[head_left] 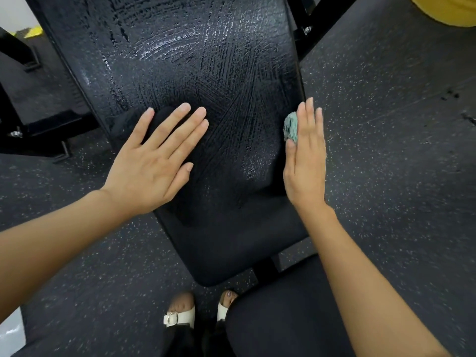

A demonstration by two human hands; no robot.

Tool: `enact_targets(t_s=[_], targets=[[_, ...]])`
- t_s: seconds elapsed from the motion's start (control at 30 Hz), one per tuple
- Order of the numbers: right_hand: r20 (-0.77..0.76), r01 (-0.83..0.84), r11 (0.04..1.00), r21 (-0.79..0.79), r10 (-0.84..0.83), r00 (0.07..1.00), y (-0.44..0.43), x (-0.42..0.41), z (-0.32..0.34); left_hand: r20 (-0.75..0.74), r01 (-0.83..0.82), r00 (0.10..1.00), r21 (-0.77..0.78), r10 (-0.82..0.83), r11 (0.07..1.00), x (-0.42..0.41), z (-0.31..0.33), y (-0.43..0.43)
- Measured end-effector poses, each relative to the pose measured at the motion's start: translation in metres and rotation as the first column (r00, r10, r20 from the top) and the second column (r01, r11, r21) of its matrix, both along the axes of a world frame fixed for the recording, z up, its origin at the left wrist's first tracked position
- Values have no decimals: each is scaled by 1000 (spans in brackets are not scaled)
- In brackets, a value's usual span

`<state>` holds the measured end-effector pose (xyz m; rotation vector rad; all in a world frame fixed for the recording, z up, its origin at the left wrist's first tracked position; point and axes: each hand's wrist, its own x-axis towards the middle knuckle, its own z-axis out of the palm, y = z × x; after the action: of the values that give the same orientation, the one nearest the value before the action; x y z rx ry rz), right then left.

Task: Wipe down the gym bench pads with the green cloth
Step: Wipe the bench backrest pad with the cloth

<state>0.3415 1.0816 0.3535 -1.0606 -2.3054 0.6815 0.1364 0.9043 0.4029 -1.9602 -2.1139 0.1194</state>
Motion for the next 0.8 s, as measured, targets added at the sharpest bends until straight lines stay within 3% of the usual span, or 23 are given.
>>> enact_targets(t_s=[0.3,0.5,0.8], targets=[[232,108,986,-129,-76,970,-93,97,-53,19,3,1000,25,-4,1000,1,0,-1],[138,176,960,-217,-149,979,-108,84,-51,11,7,1000,28,-8,1000,0,-1,-1],[78,107,991,-79,-100,992,-62,3,-12,16,9,1000,33,-10,999,1,-2,0]])
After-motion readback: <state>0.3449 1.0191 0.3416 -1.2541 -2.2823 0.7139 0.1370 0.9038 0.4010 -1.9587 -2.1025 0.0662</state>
